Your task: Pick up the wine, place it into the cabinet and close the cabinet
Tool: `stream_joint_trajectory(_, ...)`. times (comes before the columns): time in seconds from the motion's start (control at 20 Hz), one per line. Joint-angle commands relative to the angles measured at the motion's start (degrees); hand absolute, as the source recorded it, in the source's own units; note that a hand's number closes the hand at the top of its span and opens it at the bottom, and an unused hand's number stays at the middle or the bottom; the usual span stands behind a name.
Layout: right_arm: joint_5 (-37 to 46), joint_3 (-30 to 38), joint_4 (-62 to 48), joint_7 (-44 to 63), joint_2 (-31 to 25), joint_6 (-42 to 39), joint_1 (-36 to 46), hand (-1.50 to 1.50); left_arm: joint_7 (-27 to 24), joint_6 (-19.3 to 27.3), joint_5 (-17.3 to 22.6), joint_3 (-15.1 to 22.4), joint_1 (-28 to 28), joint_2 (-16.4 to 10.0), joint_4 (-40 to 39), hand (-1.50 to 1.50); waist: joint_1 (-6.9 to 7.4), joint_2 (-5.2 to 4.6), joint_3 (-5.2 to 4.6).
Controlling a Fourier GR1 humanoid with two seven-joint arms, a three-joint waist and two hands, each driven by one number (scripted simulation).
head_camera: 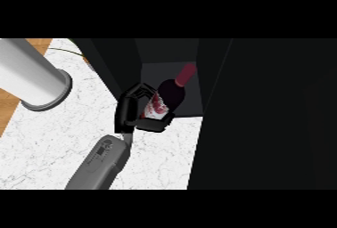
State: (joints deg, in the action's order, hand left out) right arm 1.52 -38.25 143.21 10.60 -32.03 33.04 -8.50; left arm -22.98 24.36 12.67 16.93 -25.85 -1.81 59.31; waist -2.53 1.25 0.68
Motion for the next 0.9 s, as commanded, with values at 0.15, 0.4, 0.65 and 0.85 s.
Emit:
stream_joint_trajectory(0.15,-3.12,0.20,8.52,2.34,-0.85,-0.75,-2.50,-1.50,9.57,-0.20,-1.24,-1.63,-15.90,1.63,-15.07,1.50,-2.12,-1.93,-0.70)
stream_joint_trajectory(0.4,-2.28,-1.56,9.52,1.62,-0.75,-1.15,-3.27,-1.50,4.10,-1.51,3.34,-6.53,-21.80,1.79,-26.20,1.50,-2.82,-2.38,-0.84)
stream_joint_trajectory(0.65,-3.90,-1.27,8.75,-1.42,-1.12,-1.94,-6.02,-1.50,2.92,-2.41,5.73,-10.06,-27.44,1.68,-33.59,1.50,-3.89,-2.62,-0.72)
stream_joint_trajectory(0.85,-4.35,-0.80,8.14,-1.94,-1.52,-2.87,-5.56,-1.50,-1.46,-1.65,6.64,-10.80,-28.23,1.80,-38.59,1.50,-4.03,-3.00,-0.80)
